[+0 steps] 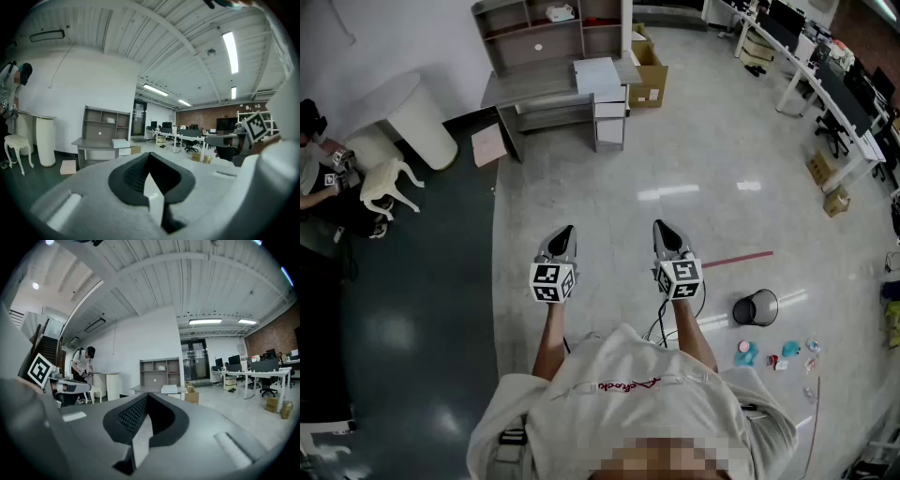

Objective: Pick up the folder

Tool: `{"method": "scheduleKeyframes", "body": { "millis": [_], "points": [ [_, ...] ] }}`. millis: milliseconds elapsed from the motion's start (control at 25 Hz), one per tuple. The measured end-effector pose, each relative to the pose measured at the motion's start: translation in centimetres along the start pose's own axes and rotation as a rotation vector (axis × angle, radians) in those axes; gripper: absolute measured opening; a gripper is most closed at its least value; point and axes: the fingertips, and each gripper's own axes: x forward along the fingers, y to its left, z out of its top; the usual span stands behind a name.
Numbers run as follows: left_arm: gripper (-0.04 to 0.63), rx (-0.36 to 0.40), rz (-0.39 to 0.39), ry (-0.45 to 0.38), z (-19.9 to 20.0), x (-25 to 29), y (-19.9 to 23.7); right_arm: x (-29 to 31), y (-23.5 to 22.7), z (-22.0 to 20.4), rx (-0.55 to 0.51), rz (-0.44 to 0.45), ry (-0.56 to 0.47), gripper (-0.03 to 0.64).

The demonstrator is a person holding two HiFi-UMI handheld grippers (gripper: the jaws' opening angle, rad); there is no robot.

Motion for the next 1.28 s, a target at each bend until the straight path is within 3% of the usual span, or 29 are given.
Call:
{"method": "scheduleKeyframes", "body": {
  "millis": [560,1280],
  "points": [
    [-0.001,0.006,0.008,-0.01,1.4,0.2,0.2,-0.4,-0.7,0.6,0.004,0.009,-0.006,0.005],
    [0.0,-0.015,0.023,-0.005,0.5,2.7,-5.4,-1.3,-4.3,-0.2,-0.012,0.076,0.001,0.006]
  ]
}}
